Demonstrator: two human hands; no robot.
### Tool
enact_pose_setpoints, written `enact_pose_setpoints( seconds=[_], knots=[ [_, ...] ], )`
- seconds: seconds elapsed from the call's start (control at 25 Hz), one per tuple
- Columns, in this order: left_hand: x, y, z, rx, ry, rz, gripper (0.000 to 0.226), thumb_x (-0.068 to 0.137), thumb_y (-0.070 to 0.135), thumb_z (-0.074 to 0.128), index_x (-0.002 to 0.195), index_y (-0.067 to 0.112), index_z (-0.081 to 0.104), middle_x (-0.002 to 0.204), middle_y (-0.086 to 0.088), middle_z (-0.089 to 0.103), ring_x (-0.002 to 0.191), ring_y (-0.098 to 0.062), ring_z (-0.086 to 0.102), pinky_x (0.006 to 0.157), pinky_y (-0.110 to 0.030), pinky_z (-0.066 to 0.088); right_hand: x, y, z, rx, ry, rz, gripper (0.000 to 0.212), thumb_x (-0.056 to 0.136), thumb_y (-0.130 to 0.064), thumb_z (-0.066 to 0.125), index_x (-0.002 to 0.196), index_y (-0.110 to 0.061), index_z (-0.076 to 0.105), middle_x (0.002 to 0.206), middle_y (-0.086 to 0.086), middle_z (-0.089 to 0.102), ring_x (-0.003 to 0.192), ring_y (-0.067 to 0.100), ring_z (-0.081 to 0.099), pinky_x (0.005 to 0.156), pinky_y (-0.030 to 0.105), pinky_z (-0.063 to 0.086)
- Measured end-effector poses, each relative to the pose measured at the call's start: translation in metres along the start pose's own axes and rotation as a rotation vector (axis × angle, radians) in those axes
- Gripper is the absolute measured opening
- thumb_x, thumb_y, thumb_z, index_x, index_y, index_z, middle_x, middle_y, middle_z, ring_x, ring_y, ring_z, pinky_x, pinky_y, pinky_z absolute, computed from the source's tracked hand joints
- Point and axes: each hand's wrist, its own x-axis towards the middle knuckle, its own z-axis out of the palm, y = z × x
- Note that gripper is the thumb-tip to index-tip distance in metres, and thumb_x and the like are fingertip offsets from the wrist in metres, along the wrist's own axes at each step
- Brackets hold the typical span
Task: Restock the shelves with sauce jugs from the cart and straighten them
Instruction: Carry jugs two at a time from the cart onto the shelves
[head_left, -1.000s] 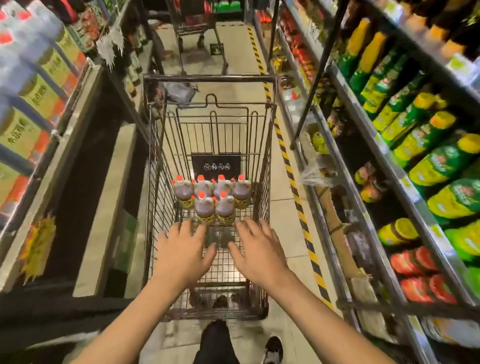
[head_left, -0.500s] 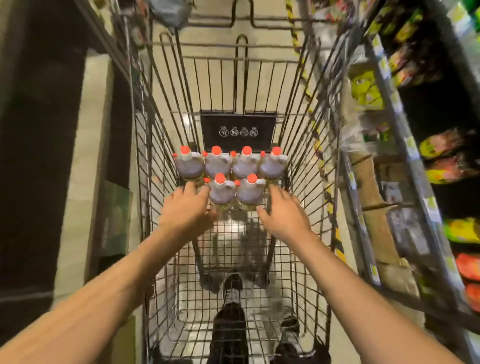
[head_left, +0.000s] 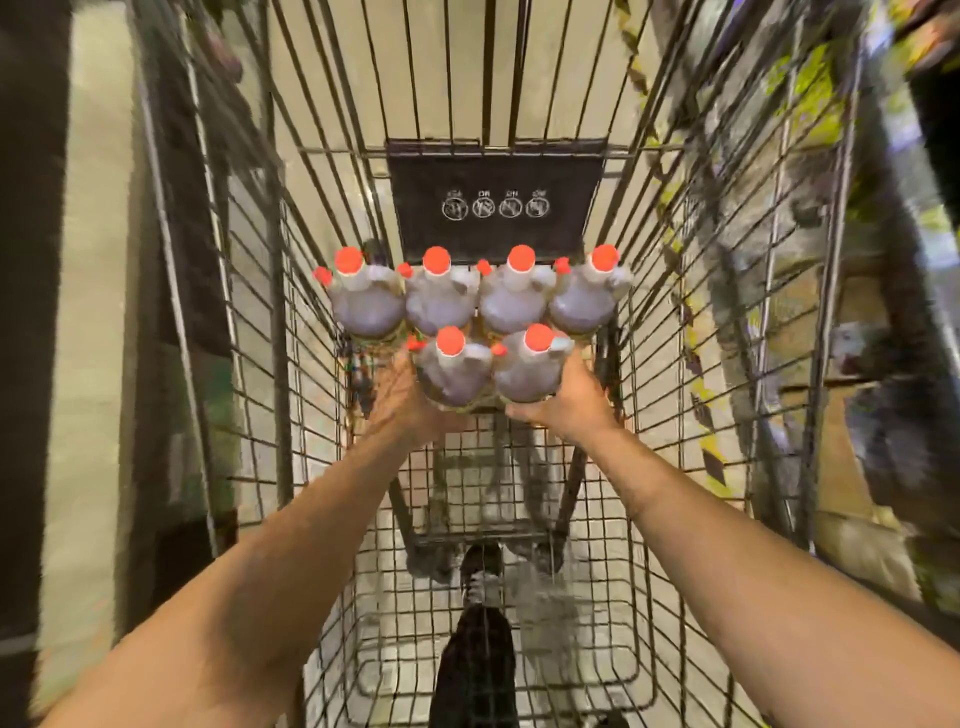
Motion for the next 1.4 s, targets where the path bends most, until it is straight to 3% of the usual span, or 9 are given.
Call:
enact_pose_setpoints(
  seconds=[0.12, 0.28, 0.44, 0.48, 0.56, 0.68, 0.88, 1.16, 1.4],
  knots=[
    [0.017, -0.004, 0.009, -0.135, 0.085, 0.097, 0.100, 0.052, 0.038, 0.098, 0.139, 0.020, 0.050, 0.138, -0.004, 0.060, 0.127, -0.024, 0.057, 0.110, -0.044, 0.045, 0.006, 0.007, 0.011, 0.187, 0.005, -0.069, 0.094, 0.056, 0.008, 0.094, 0.130, -0.012, 0.040, 0.134, 0.013, 0.054, 0.121, 0.020, 0.054, 0.102, 0.021, 0.047],
    [0.014, -0.018, 0.019, -0.135, 0.082, 0.072, 0.097, 0.057, 0.016, 0.096, 0.139, 0.005, 0.046, 0.135, -0.013, 0.060, 0.120, -0.023, 0.057, 0.095, -0.011, 0.043, -0.001, 0.005, 0.007, 0.213, -0.028, -0.100, 0.090, 0.056, 0.004, 0.095, 0.126, -0.018, 0.041, 0.121, -0.005, 0.054, 0.110, 0.009, 0.055, 0.090, 0.010, 0.045],
    [-0.012, -0.015, 0.005, -0.221, -0.011, 0.243, 0.020, 0.085, 0.029, 0.079, 0.102, 0.020, 0.072, 0.102, -0.001, 0.076, 0.096, -0.019, 0.070, 0.085, -0.034, 0.057, -0.045, -0.006, -0.005, 0.290, -0.018, -0.081, 0.093, 0.059, -0.005, 0.094, 0.133, -0.023, 0.041, 0.120, -0.002, 0.062, 0.108, 0.012, 0.065, 0.086, 0.024, 0.056],
    [-0.026, -0.012, -0.003, -0.266, -0.024, 0.296, 0.020, 0.086, 0.025, 0.078, 0.104, 0.022, 0.071, 0.099, 0.002, 0.074, 0.091, -0.010, 0.071, 0.081, -0.032, 0.060, -0.060, -0.013, -0.009, 0.303, 0.004, -0.063, 0.094, 0.059, -0.008, 0.095, 0.133, -0.025, 0.042, 0.118, -0.005, 0.064, 0.106, 0.010, 0.065, 0.085, 0.022, 0.056],
    [-0.065, -0.001, -0.016, -0.299, -0.070, 0.364, 0.069, 0.068, 0.000, 0.089, 0.121, 0.022, 0.052, 0.108, 0.008, 0.064, 0.089, 0.009, 0.066, 0.076, -0.014, 0.055, -0.094, -0.030, -0.021, 0.326, 0.048, -0.048, 0.096, 0.053, -0.021, 0.098, 0.131, -0.032, 0.044, 0.118, -0.010, 0.066, 0.107, 0.008, 0.067, 0.090, 0.028, 0.058],
    [-0.113, 0.017, -0.033, -0.391, -0.158, 0.394, 0.059, 0.060, -0.026, 0.080, 0.097, 0.016, 0.061, 0.089, 0.009, 0.068, 0.071, 0.004, 0.063, 0.063, -0.011, 0.050, -0.148, -0.053, -0.045, 0.396, 0.086, -0.068, 0.092, 0.053, -0.022, 0.099, 0.127, -0.035, 0.046, 0.118, -0.010, 0.068, 0.109, 0.005, 0.067, 0.095, 0.033, 0.056],
    [-0.218, 0.056, -0.076, -0.438, -0.145, 0.429, 0.089, 0.041, 0.030, 0.092, 0.119, 0.026, 0.050, 0.115, -0.001, 0.069, 0.098, -0.003, 0.069, 0.081, -0.025, 0.058, -0.258, -0.096, -0.104, 0.550, 0.071, -0.178, 0.087, 0.060, 0.004, 0.095, 0.133, -0.013, 0.050, 0.125, 0.010, 0.068, 0.118, 0.026, 0.067, 0.098, 0.047, 0.056],
    [-0.360, 0.135, -0.085, -0.386, -0.125, 0.747, 0.086, 0.042, 0.042, 0.084, 0.119, 0.025, 0.050, 0.112, 0.012, 0.064, 0.092, 0.019, 0.061, 0.076, -0.003, 0.046, -0.427, -0.117, -0.176, 0.619, 0.379, -0.195, 0.075, 0.053, 0.002, 0.097, 0.110, -0.025, 0.056, 0.100, -0.025, 0.074, 0.094, -0.009, 0.069, 0.073, 0.010, 0.051],
    [-0.465, 0.184, -0.050, -0.334, -0.227, 0.967, 0.083, 0.042, 0.051, 0.084, 0.117, 0.031, 0.054, 0.113, 0.015, 0.070, 0.099, 0.010, 0.064, 0.083, -0.015, 0.052, -0.553, -0.091, -0.221, 0.732, 0.621, -0.311, 0.085, 0.040, -0.028, 0.092, 0.117, -0.016, 0.059, 0.106, -0.014, 0.077, 0.096, 0.003, 0.073, 0.074, 0.018, 0.055]
  ],
)
